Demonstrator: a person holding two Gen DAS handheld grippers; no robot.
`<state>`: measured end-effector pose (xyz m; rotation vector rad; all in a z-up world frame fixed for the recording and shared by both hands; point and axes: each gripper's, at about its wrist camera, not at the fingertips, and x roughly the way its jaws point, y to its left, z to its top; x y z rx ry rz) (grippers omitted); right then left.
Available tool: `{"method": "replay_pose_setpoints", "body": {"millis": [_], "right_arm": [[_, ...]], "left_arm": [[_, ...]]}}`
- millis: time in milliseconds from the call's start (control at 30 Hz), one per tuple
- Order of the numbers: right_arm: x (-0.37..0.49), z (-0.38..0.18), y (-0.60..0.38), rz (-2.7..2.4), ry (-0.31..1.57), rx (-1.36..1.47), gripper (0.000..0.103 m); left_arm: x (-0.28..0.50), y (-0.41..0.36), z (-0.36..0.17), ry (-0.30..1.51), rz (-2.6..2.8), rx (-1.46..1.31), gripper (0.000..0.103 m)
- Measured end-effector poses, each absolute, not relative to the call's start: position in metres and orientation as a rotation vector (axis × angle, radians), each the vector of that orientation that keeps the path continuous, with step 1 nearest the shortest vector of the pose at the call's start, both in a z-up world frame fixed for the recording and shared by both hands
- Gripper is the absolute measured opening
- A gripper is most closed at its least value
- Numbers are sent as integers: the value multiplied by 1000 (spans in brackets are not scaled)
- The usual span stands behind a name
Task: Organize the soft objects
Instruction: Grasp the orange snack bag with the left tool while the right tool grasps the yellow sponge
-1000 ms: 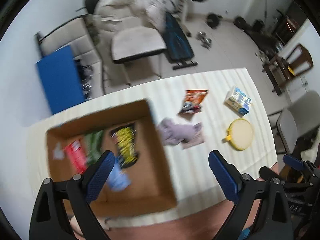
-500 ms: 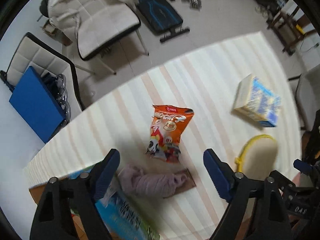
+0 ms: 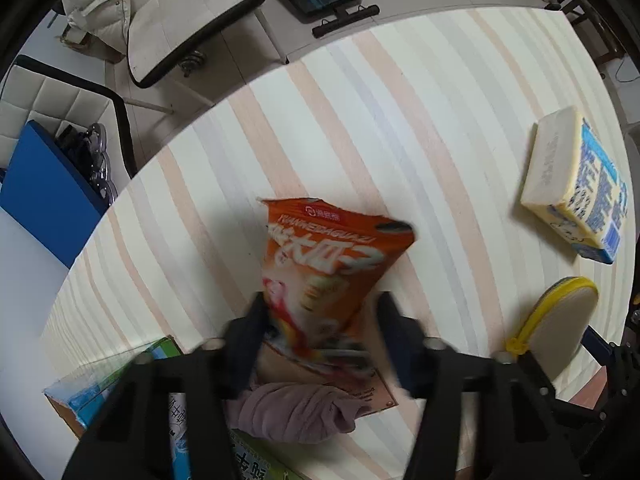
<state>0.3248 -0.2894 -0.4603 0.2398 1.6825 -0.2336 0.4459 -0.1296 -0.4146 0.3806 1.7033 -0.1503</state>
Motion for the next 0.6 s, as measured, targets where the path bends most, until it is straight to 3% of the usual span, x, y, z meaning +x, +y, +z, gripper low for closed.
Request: {"method": "replay_pose_setpoints", "body": {"millis": [100,133,167,367,600], "right_arm": [[318,-454,-288,-241,1661,226,69],[315,-450,-289,-244,1650,230,49],[314,-447,-290,-244,1647,241,38],[298,-430,-285,-198,1624,293,34],[284,-362,-244,-31,1521,328,33]], "left_arm": [[445,-127,-414,1689,-157,348,40],[445,-125,-413,1689,-157,333,39],[443,-123,-412,1693,-159,317,38],[429,-119,-385,1642,-165,262,36],[379,-90,-298,1536,-227,57,36]]}}
